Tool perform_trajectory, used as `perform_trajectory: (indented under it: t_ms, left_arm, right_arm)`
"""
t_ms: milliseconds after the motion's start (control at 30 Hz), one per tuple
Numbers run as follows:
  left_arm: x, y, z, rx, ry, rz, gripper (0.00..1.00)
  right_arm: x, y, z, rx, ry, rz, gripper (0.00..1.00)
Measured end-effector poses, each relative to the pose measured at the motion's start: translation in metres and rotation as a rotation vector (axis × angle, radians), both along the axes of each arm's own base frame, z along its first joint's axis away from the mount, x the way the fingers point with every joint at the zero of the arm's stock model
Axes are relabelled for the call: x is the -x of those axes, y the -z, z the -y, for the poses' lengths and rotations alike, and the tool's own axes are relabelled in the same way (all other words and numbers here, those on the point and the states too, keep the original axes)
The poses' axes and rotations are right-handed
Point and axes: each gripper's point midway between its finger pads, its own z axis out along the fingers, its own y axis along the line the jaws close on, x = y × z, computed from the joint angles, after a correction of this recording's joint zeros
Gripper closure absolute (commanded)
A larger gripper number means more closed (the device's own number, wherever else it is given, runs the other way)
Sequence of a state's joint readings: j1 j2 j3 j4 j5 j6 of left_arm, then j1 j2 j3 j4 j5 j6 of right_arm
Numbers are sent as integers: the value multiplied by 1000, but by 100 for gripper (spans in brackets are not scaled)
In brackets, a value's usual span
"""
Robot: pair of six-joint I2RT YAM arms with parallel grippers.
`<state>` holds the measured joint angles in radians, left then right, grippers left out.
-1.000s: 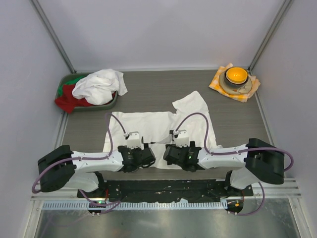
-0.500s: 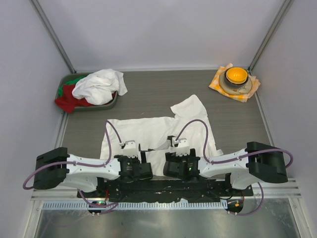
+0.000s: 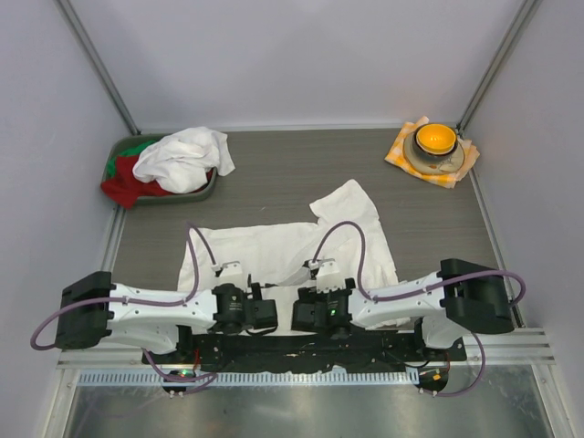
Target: Fold and stack the t-shirts
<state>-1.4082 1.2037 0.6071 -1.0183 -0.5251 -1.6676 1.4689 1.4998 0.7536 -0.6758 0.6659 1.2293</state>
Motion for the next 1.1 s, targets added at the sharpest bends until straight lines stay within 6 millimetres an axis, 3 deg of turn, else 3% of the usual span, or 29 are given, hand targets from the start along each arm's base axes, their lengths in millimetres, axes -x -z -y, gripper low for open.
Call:
perform_trajectory:
  t_ms: [167, 267, 333, 433, 500, 600, 700, 867, 967, 1100]
  left_arm:
    - [-11, -38, 16, 34, 8, 32, 0]
    - [-34, -65, 20, 78, -12, 77, 0]
    - [-59, -81, 17, 107, -46, 114, 0]
    - [-95, -97, 4, 115, -95, 161, 0]
    - [-119, -105, -7, 101, -116, 177, 0]
    - [-155, -116, -21, 89, -156, 189, 0]
    - [-186, -114, -35, 93, -197, 184, 0]
    - [-228, -85, -67, 106, -282, 115, 0]
    - [-249, -61, -88, 120, -339, 59, 0]
    - [-265, -35, -117, 162, -423, 5, 0]
  right_arm:
    - [-6, -21, -5, 104, -43, 6, 0]
    - [-32, -50, -15, 91, -53, 52, 0]
    - [-65, -71, -20, 58, -30, 86, 0]
    - [-132, -100, -15, -6, 51, 141, 0]
    - [-172, -113, -3, -47, 103, 157, 0]
    - [-228, -123, 34, -103, 201, 158, 0]
    - [-280, -126, 80, -144, 311, 159, 0]
    - [-340, -114, 137, -224, 440, 128, 1]
    - [-361, -101, 149, -269, 462, 87, 1]
    - [-375, -94, 144, -306, 444, 60, 2]
